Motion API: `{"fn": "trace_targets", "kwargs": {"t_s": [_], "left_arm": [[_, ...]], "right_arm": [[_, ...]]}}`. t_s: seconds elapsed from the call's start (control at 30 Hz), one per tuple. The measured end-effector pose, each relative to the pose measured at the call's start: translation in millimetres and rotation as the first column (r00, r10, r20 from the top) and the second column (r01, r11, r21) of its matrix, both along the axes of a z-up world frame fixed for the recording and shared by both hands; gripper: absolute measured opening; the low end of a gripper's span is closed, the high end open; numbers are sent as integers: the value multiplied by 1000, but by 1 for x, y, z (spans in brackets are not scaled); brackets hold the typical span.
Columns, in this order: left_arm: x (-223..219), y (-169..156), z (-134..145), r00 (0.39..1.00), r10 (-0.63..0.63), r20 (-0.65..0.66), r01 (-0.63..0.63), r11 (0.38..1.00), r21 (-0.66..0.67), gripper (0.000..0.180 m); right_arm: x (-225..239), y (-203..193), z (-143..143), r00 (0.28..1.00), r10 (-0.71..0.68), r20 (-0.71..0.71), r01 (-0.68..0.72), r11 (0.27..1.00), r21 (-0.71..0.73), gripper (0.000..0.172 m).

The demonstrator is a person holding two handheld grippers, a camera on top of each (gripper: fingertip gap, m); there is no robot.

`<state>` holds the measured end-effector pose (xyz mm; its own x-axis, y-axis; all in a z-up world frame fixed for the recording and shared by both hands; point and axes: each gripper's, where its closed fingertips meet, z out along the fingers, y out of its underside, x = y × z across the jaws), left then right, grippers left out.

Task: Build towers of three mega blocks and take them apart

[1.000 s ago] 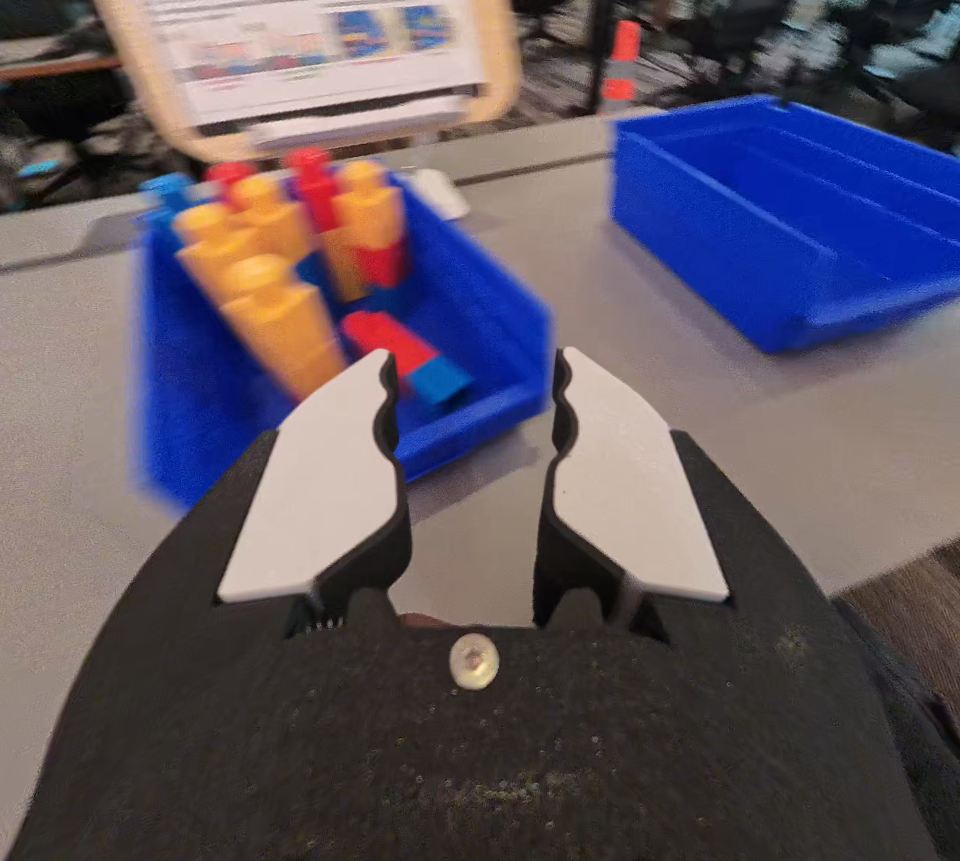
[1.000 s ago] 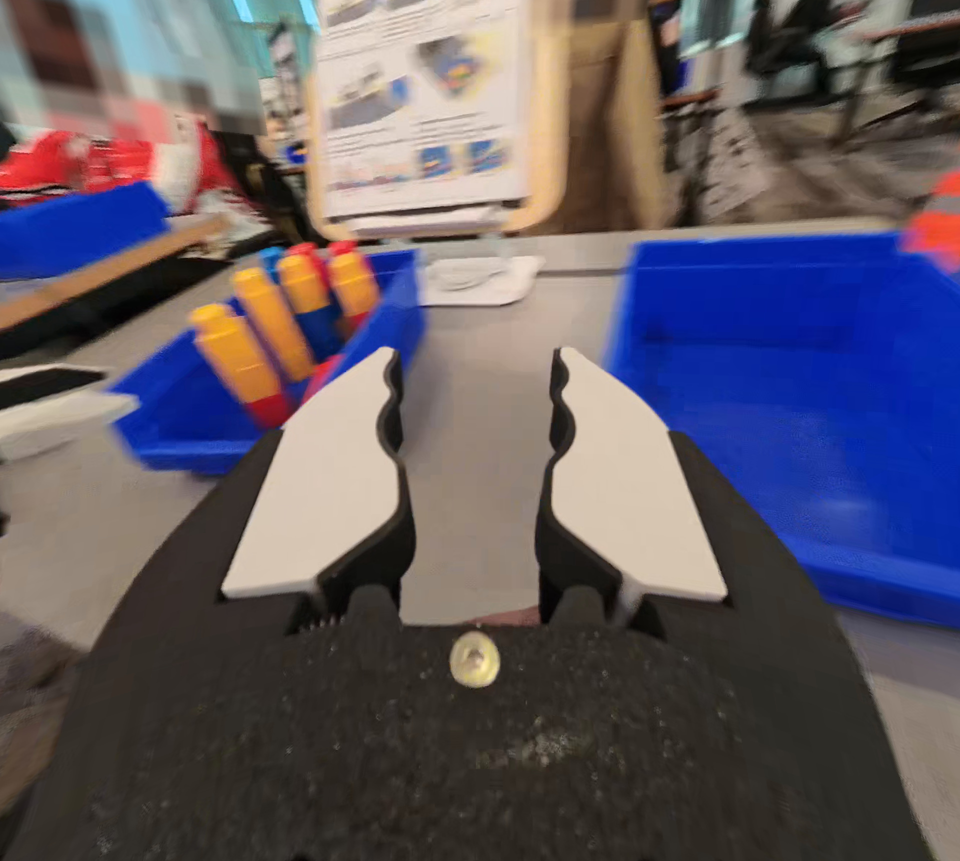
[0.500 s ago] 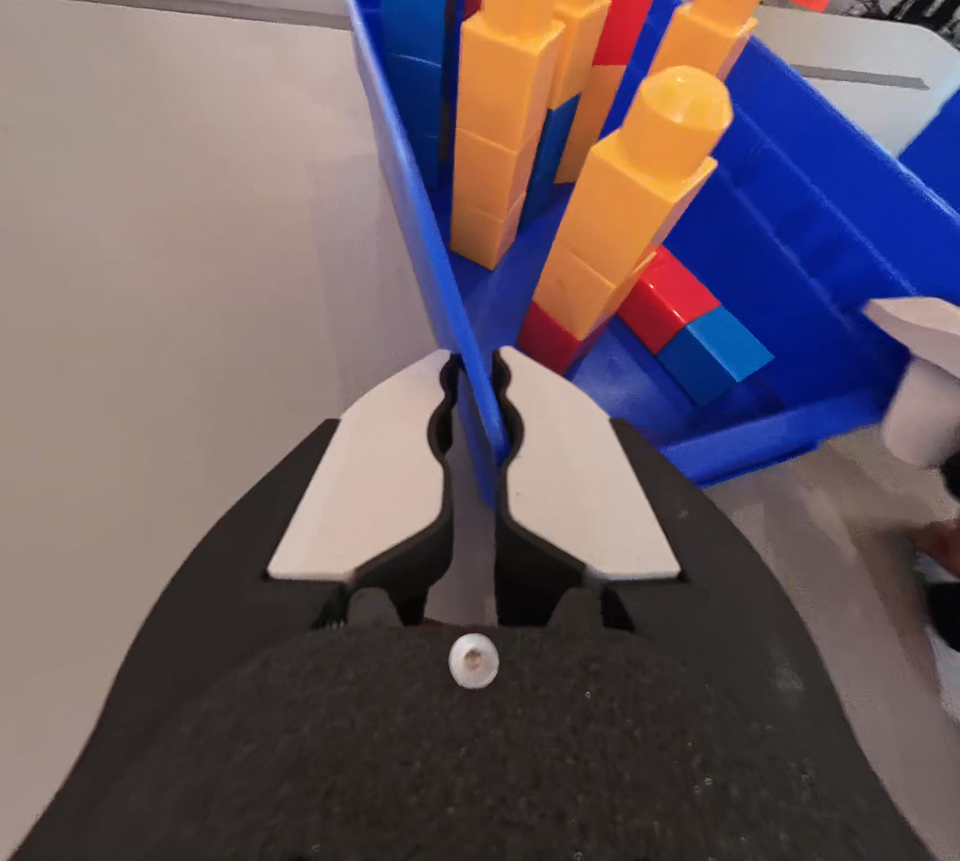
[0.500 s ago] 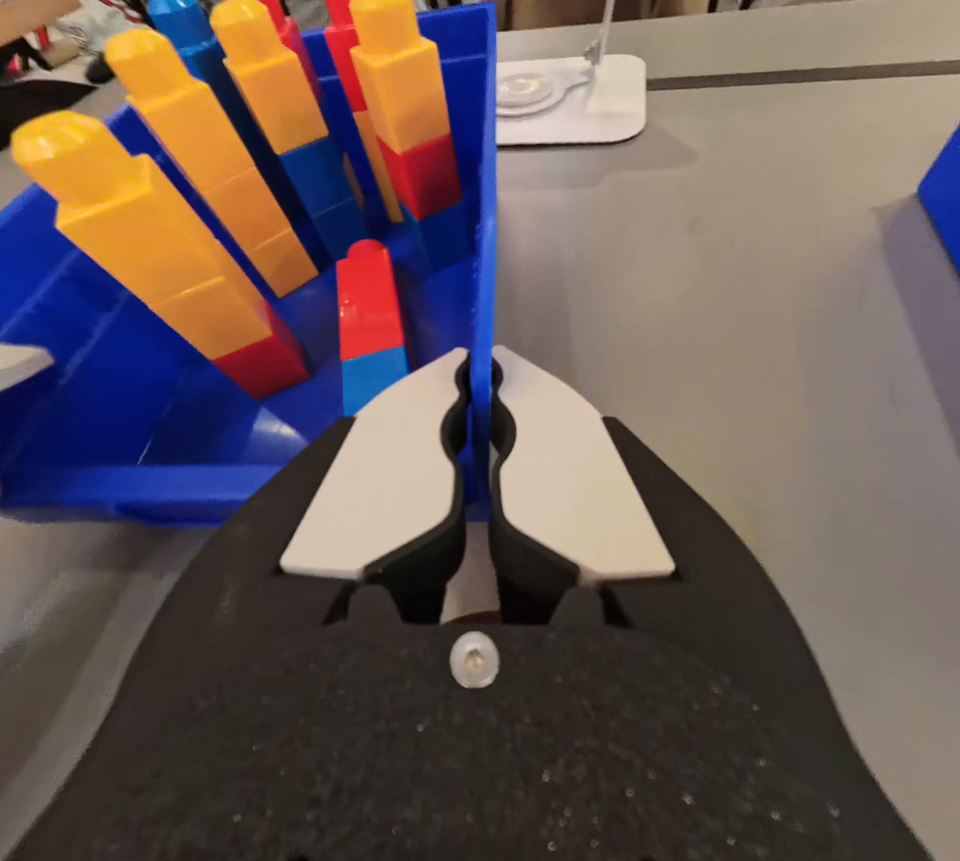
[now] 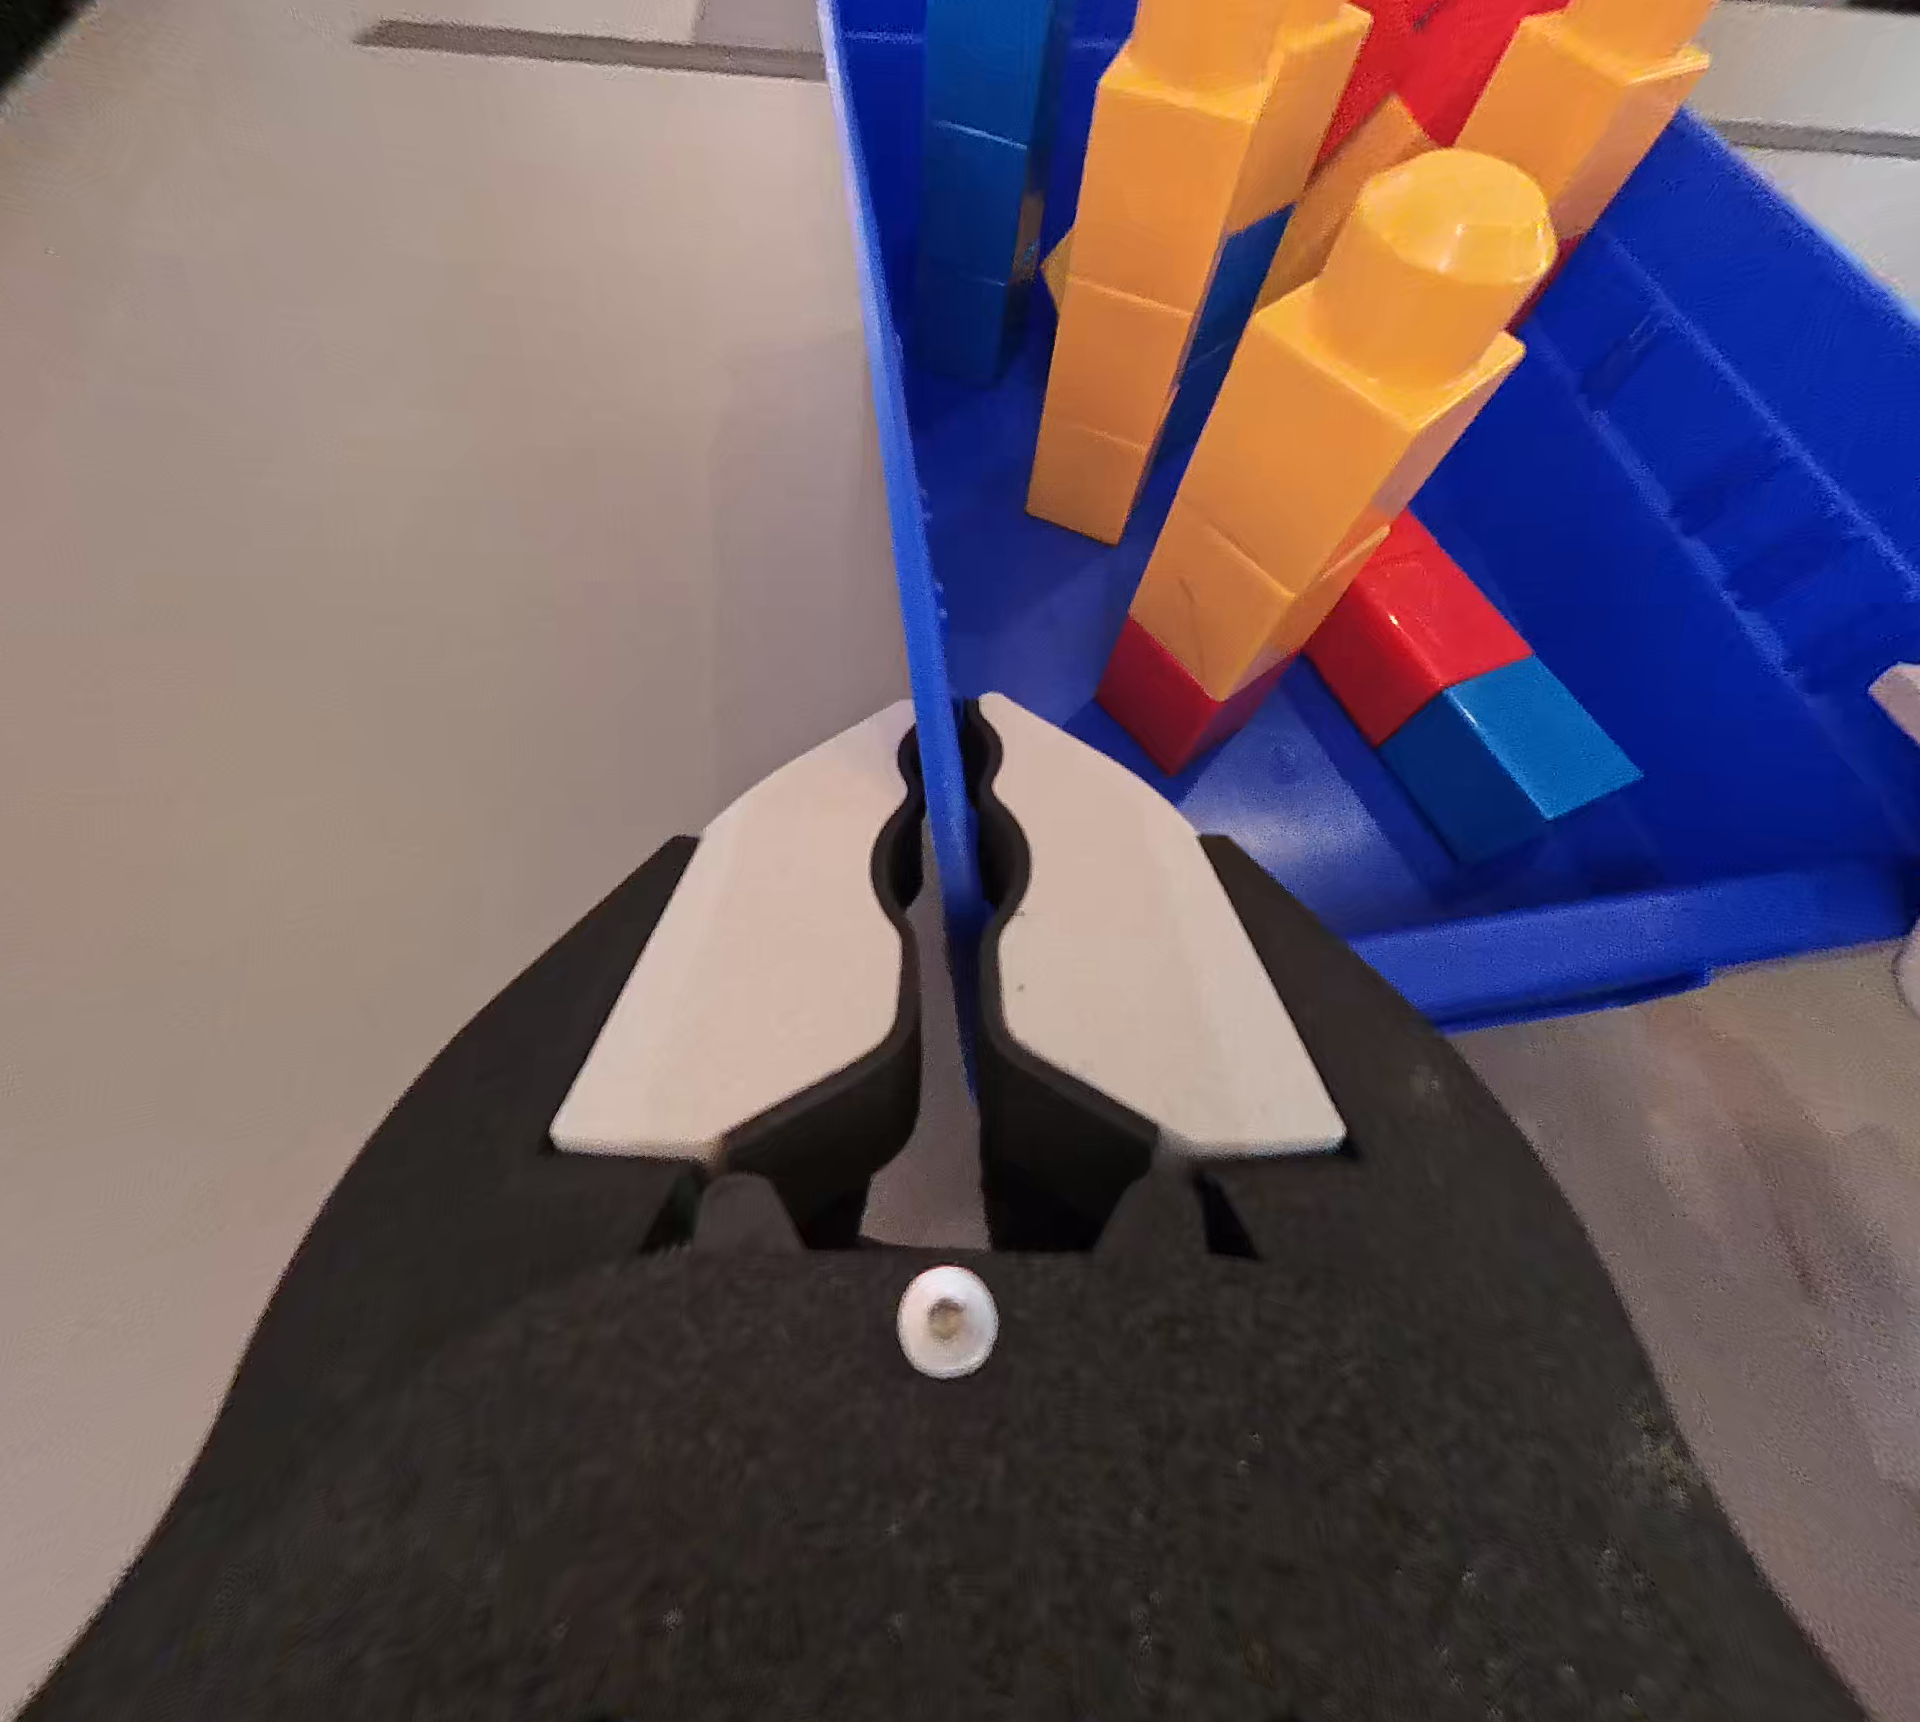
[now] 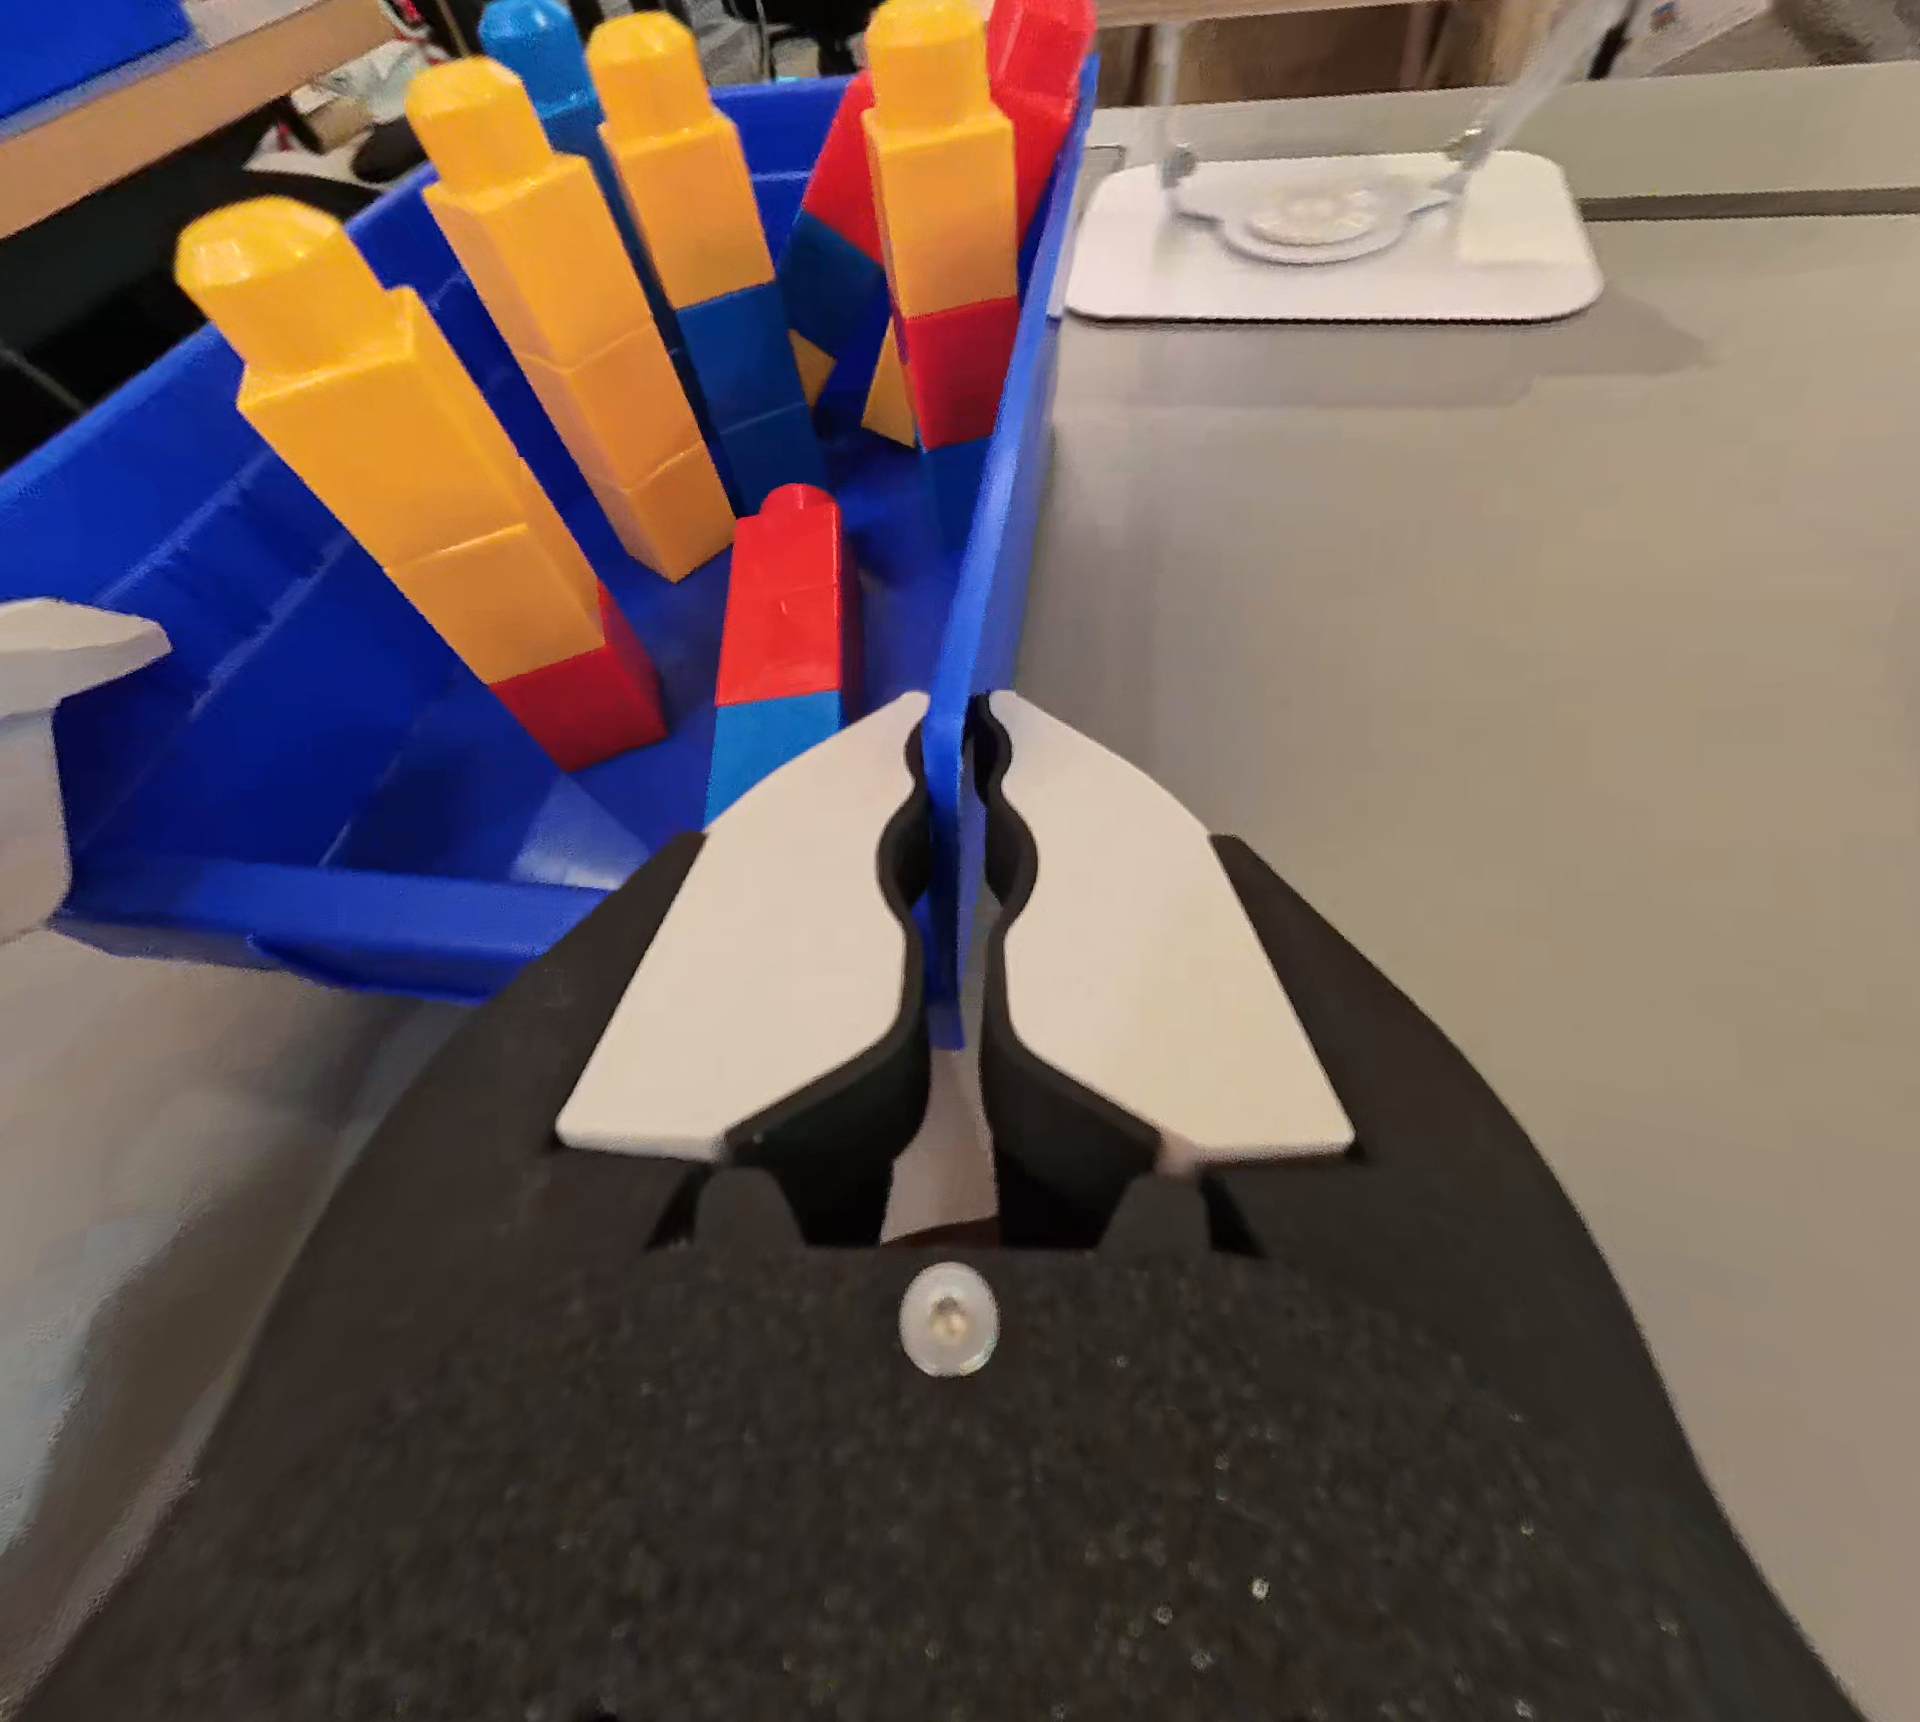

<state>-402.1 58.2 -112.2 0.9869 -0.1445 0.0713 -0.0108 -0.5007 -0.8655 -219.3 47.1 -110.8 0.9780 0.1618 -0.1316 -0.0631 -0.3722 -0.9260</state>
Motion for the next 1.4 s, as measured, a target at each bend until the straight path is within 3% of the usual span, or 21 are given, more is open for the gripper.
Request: {"fn": "trace_targets", "kwargs": {"t_s": [0.2,0.4,0.57,0.8,0.83,0.9,1.03,1.17,1.3,1.4], "left_arm": [[-75,10,16,999,37,-40,-36,999,9,3],[-130,24,11,998,64,-11,-63,998,26,4],[-150,35,-10,998,56,25,-56,998,8,4],[-157,44,-11,998,35,48,-36,999,22,6],[-161,43,-11,999,41,34,-42,999,19,13],[-176,34,-4,992,123,-4,-122,991,51,51],[-165,-11,29,989,133,57,-142,970,197,65],[-101,-55,40,987,25,159,-65,965,256,85],[-24,-81,42,979,-74,192,20,963,270,87],[23,-87,25,980,-102,169,78,987,138,83]], "right_arm": [[-76,5,-4,999,48,2,-48,999,-21,6],[-130,6,-10,996,80,34,-79,997,-27,8],[-148,16,-13,996,90,15,-89,995,-41,10],[-155,21,-13,992,125,-5,-125,992,-16,15],[-154,18,-11,988,155,-16,-155,988,-6,23],[-142,8,1,980,198,-13,-197,980,38,45],[-91,-30,34,947,318,40,-320,936,145,51],[2,-59,61,921,363,140,-387,891,237,56],[91,-63,65,924,361,126,-382,894,235,57],[138,-59,52,929,336,156,-362,911,199,57]]}}
